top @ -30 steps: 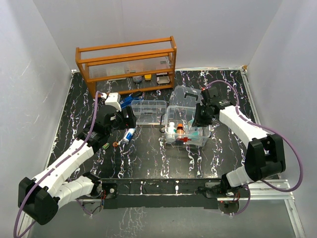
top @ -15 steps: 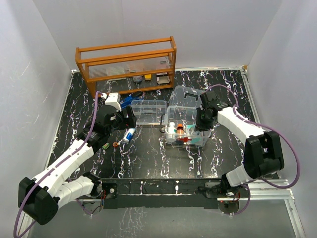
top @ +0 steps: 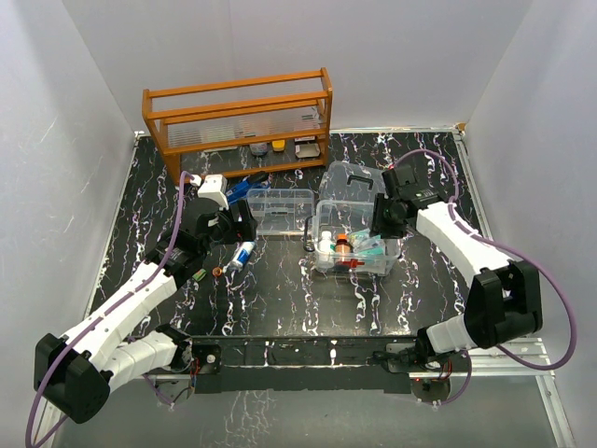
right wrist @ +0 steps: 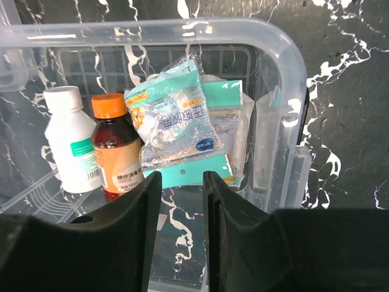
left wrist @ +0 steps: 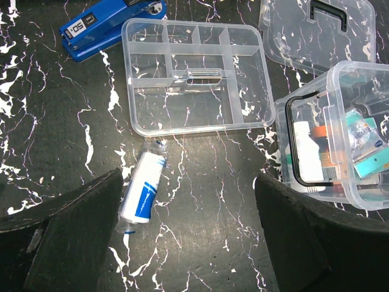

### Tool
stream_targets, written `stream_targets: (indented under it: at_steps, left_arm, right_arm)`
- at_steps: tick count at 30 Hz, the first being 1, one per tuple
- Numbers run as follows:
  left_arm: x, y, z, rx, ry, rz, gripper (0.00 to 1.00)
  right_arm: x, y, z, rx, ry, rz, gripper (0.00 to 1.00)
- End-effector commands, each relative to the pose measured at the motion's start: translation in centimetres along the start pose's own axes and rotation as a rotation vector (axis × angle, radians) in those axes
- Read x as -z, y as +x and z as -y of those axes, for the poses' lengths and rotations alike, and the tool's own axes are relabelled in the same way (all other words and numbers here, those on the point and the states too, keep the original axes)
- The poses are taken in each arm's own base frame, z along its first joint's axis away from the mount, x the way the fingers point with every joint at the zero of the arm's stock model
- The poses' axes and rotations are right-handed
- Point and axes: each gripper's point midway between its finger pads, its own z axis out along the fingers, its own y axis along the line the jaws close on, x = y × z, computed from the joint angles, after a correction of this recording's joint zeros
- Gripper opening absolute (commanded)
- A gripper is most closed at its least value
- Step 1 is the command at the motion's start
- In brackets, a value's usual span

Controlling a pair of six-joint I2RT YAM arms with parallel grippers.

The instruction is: Organize the medicine kit

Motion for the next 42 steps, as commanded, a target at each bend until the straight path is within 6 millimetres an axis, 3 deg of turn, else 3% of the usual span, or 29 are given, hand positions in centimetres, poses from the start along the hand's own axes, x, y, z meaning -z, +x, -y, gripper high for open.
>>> stream_targets:
  at_steps: [1,6,13,17,27,36,42]
  left_arm:
    - [0.2,-1.3,0.7,0.007,0.018,0.033,0.89]
    - [0.2,-1.2,0.7,0.008,0.019,0.029,0.89]
    - [0.0,-1.0,0.7,0.007,0.020,0.019,0.89]
    - [-0.1,-0.9,0.7,0.006,0.017,0.015,0.89]
    - [-0.2,-0.7,0.6,0.003,0.011,0.007,0.89]
    - [-0.3,-0.7,0.7,0.004,0.014,0.004,0.89]
    - [-0.3,-0.7,0.7,0.006,0.015,0.005,0.89]
  right_arm:
    - [2.1,-2.9,-1.2,0.006,-0.034,0.121,0.31]
    - [0.9,-2.7,-2.1,0.042,-0.023,0.138,0.30]
    - [-1.0,-6.4,-4.6,0.054,-0.057,0.281,0.30]
    - [-2.7,-6.8,-4.9,0.064,-0.021,0.305,0.33]
    - [-5.8,-3.9,-3.4,0.082,0.064,0.230,0.36]
    - [-6.1,-0.1,-1.8,0.130,0.098,0.111,0.38]
    - [-4.7,1.6,-0.8,0.182,0.129,0.032,0.38]
